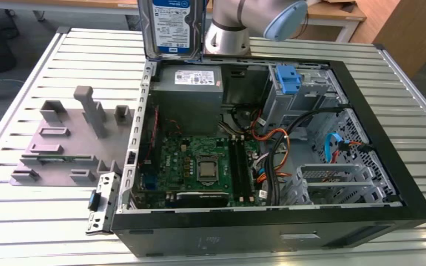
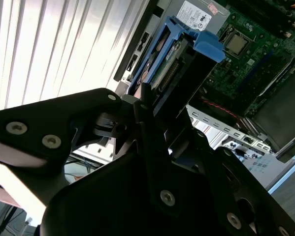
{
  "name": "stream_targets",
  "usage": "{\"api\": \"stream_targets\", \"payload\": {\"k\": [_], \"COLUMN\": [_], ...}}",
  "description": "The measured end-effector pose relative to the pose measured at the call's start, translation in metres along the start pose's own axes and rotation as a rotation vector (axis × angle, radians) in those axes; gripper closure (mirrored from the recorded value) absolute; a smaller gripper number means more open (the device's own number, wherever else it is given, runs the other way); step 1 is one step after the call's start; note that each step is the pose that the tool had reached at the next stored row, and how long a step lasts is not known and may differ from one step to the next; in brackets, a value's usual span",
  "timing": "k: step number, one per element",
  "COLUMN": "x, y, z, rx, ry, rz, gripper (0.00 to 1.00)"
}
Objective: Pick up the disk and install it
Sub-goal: 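Pick up the disk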
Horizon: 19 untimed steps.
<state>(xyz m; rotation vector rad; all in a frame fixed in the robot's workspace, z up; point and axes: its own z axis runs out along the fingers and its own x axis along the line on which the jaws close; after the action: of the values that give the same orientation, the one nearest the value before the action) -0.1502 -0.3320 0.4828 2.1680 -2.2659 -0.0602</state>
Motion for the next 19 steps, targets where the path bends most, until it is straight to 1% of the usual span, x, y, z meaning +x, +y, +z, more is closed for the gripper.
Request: {"api": "stream_targets", "payload": {"k": [4, 11, 15, 19], "x": [-0.0003, -0.0005, 0.0005, 0.0029], "y": [-0.0070, -0.0156, -0.0171, -0.0180], "z": [-0.0002, -0.0005, -0.0004, -0.0004], "rx": [-0.0001, -0.0001, 0.0001, 0.0000], "ry": [0.0001, 0.0001, -0.0001, 0.0000], "rz": [0.000, 0.000, 0.000, 0.000], "gripper": [0.65, 0.65, 0.65, 0.65]}}
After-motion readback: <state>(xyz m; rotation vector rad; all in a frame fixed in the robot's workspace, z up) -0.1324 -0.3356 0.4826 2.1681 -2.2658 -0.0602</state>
